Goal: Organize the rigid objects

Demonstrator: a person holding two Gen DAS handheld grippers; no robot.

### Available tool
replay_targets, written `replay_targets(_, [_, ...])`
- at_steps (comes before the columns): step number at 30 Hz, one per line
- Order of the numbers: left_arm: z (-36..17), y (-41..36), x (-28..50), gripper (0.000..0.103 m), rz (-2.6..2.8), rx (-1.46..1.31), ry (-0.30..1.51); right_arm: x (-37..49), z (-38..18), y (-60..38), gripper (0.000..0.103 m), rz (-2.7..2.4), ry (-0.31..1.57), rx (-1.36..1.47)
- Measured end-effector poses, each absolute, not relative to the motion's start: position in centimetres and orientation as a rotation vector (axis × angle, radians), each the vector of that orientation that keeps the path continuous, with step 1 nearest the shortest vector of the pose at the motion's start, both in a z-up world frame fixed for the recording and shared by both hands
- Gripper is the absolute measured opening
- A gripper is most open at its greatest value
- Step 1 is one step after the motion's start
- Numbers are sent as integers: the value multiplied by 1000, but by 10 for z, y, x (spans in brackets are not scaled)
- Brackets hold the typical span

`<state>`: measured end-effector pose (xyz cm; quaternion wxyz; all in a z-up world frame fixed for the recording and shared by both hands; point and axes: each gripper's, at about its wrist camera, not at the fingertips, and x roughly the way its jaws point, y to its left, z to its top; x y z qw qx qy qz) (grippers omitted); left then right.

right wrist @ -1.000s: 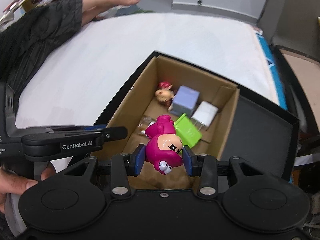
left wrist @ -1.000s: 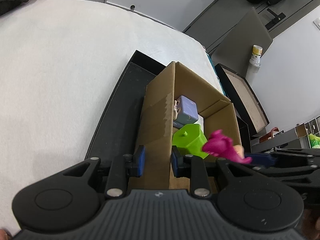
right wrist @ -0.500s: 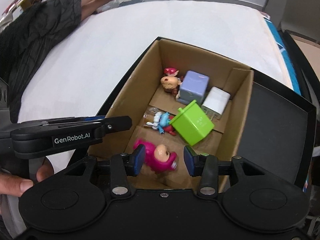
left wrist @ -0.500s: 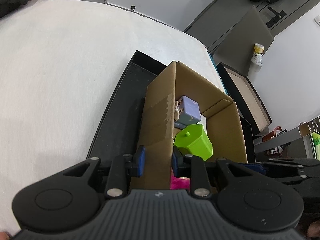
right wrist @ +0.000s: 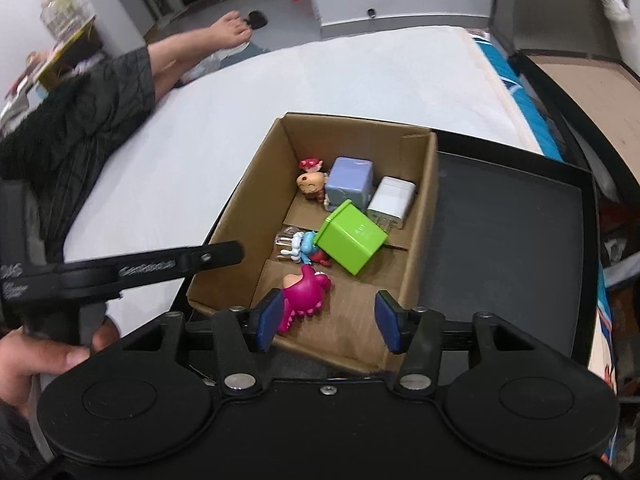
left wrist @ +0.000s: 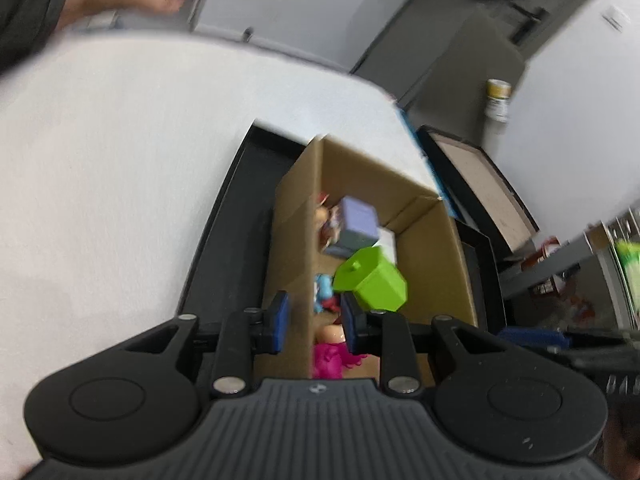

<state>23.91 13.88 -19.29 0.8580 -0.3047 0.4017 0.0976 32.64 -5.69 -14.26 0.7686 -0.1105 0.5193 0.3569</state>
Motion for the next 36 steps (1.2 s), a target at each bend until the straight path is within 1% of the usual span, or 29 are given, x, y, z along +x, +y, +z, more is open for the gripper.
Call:
replay_targets(4, [-170, 128, 238, 29, 188, -568, 851, 326, -132, -73, 73, 741, 1114, -143])
replay_targets(6, [-161, 124, 237, 30, 186, -559, 861, 324, -126, -80, 78, 732, 1103, -104])
replay_targets(8, [-154, 118, 235, 34, 191, -543, 879, 320, -119, -85, 83, 727, 1084, -89])
replay_targets(9, [-149, 116, 233, 38, 192, -531, 881, 318, -117, -87, 86, 724, 1076, -87])
replay_targets(10, [-145, 114, 231, 44, 195, -517, 879, 316, -113, -89, 87, 722, 1066, -84])
replay_targets(11, [-139, 112, 229, 48, 201, -502, 876, 313, -110, -92, 88, 722, 1055, -77])
replay_targets(12, [-134, 110, 226, 56, 209, -489, 873, 311, -107, -94, 88, 723, 1048, -71])
replay_targets(13, [-129, 108, 223, 63, 215, -482, 870, 308, -105, -97, 92, 722, 1039, -61])
replay_targets(15, [-119, 106, 216, 71, 216, -486, 861, 303, -101, -102, 95, 720, 1027, -30])
replay_targets(17, [-109, 105, 210, 76, 204, -500, 849, 296, -99, -106, 98, 710, 1019, -24])
replay_targets(19, [-101, 103, 205, 79, 209, -497, 839, 290, -95, -110, 103, 701, 1001, -19])
replay_targets(23, [-82, 95, 194, 84, 224, -464, 825, 279, -87, -120, 103, 690, 976, 4])
replay_targets(28, [-58, 82, 181, 95, 189, -426, 800, 268, -75, -131, 103, 647, 938, 14])
replay_targets(36, [-34, 70, 159, 98, 209, -393, 792, 248, -54, -145, 103, 623, 877, 29])
